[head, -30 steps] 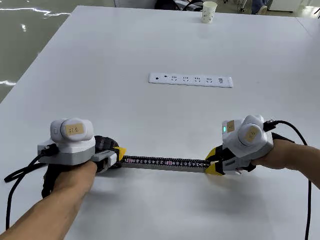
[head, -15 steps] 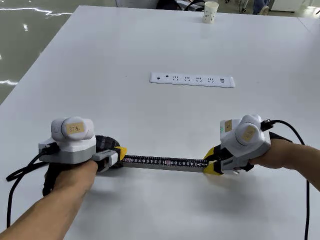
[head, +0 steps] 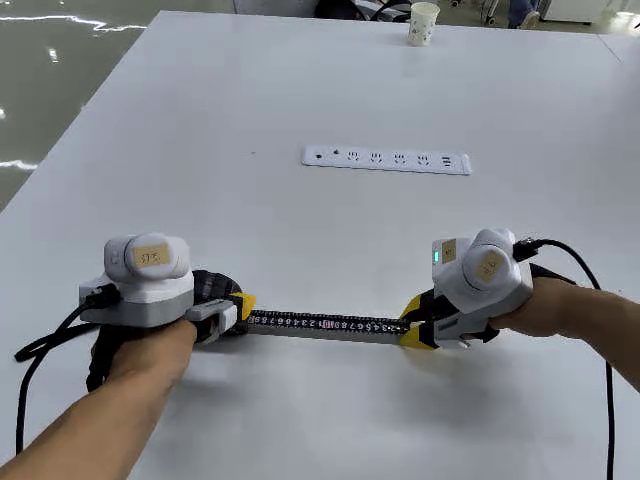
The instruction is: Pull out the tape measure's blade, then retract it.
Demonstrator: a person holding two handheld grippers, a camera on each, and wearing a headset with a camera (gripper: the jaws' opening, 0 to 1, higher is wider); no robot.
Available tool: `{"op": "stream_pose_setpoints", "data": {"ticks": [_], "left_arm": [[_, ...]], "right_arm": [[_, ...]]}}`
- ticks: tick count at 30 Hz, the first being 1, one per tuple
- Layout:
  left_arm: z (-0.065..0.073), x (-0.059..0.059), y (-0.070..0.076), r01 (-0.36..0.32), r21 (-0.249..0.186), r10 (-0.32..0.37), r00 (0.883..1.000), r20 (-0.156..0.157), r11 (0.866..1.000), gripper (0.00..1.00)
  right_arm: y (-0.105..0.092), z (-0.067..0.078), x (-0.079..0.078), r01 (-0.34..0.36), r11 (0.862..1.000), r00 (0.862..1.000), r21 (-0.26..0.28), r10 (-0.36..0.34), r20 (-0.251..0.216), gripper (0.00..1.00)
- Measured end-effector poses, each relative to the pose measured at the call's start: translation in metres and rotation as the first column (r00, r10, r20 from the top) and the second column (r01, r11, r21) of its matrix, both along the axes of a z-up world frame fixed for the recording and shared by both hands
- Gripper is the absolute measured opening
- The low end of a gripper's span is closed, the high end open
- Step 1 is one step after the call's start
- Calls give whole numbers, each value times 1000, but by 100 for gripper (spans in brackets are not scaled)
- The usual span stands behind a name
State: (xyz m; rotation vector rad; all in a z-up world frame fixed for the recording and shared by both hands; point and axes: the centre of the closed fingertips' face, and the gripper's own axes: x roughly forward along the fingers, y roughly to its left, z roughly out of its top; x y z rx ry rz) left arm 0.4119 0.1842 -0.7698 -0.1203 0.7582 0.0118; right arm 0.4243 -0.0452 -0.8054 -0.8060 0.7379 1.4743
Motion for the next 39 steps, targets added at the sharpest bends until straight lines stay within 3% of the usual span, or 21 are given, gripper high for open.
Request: {"op": "stream_pose_setpoints", "data": {"ticks": [39], "left_arm": [[-1, 0, 0, 1, -12, -1, 1000, -5, 1000, 57]], "right_arm": [[37, 0, -2, -17, 999, 1000, 36, 17, -11, 11]]}}
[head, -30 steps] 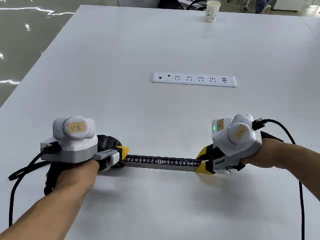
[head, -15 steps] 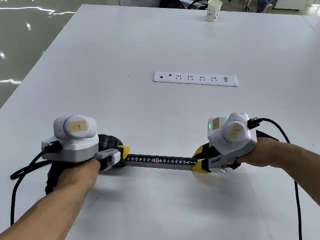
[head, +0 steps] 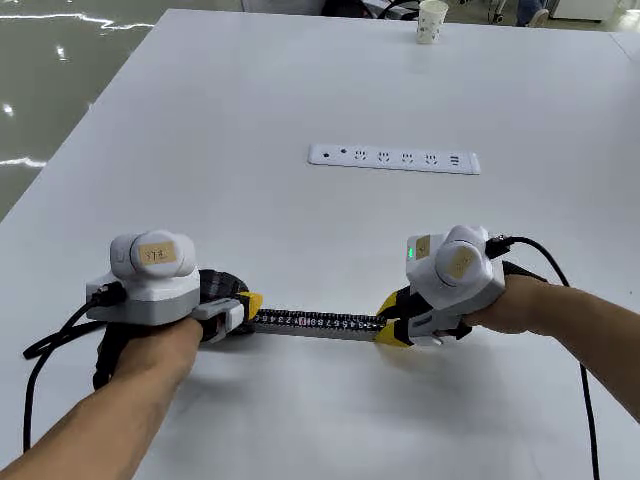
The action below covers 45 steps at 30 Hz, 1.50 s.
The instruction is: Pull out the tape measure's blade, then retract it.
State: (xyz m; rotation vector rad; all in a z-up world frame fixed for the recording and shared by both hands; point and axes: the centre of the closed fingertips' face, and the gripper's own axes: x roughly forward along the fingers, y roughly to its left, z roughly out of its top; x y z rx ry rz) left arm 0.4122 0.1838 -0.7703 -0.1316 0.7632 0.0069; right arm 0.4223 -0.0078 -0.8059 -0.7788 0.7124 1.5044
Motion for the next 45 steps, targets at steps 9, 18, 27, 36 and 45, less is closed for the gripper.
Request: {"op": "stream_pose_setpoints", "data": {"ticks": [9, 18, 27, 36, 45], "left_arm": [[0, 0, 0, -1, -3, 1, 1000, -1, 1000, 57], [0, -1, 1, 1, -4, -1, 1000, -2, 1000, 57], [0, -1, 0, 0, -6, 0, 1000, -4, 1000, 57], [0, -1, 0, 2, -9, -2, 1000, -7, 1000, 57], [0, -1, 0, 3, -12, -3, 1000, -8, 1000, 57]], "right_arm": [[9, 0, -1, -6, 1000, 1000, 8, 6, -3, 11], [18, 0, -2, -15, 1000, 1000, 13, 15, -3, 11], [22, 0, -3, -21, 1000, 1000, 15, 21, -1, 11], [31, 0, -5, -25, 999, 1000, 24, 25, -6, 11], [40, 0, -6, -29, 999, 1000, 31, 29, -7, 11]]}}
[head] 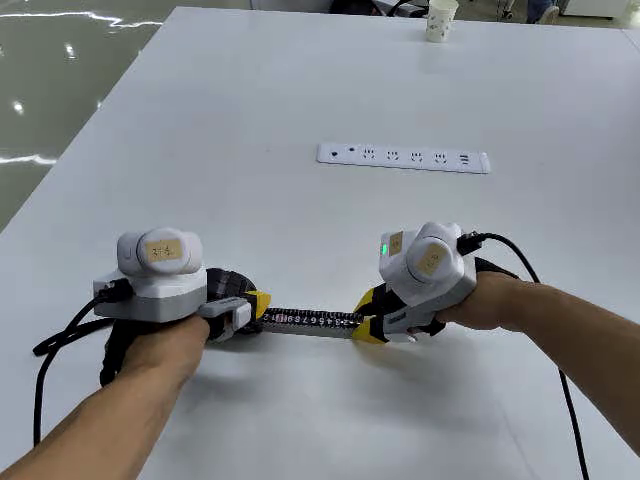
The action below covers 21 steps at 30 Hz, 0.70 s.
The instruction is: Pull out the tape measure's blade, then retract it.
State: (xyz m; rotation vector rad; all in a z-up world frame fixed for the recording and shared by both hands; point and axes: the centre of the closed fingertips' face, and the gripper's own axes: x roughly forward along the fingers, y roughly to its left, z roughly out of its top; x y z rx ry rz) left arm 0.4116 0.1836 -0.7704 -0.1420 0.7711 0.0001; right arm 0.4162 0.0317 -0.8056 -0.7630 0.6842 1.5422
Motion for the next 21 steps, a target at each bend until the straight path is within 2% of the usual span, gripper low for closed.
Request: {"op": "stream_pose_setpoints", "data": {"ticks": [21], "left_arm": [[0, 0, 1, 0, -8, 0, 1000, -3, 1000, 57]], "right_arm": [[21, 0, -3, -14, 1000, 1000, 19, 14, 2, 11]]}}
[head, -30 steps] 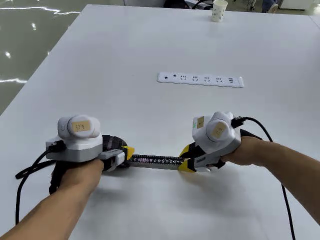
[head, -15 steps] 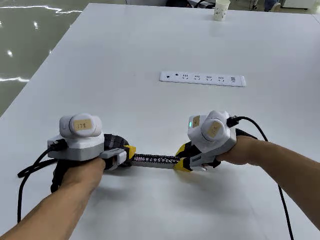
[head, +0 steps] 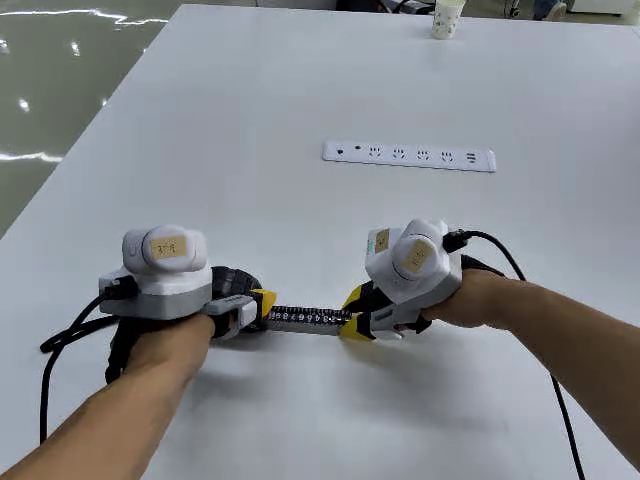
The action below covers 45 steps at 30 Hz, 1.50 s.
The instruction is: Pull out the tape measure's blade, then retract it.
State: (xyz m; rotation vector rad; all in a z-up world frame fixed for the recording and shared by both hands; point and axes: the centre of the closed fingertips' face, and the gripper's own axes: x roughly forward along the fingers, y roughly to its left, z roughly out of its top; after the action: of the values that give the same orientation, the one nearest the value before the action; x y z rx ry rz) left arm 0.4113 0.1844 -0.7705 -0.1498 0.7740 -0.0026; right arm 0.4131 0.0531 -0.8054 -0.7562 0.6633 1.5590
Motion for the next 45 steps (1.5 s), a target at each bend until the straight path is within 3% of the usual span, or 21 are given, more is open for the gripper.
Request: {"op": "stream_pose_setpoints", "data": {"ticks": [45], "left_arm": [[-1, 1, 1, -5, -15, 5, 1000, -7, 1000, 57]], "right_arm": [[46, 1, -7, -26, 998, 1000, 50, 26, -6, 11]]}}
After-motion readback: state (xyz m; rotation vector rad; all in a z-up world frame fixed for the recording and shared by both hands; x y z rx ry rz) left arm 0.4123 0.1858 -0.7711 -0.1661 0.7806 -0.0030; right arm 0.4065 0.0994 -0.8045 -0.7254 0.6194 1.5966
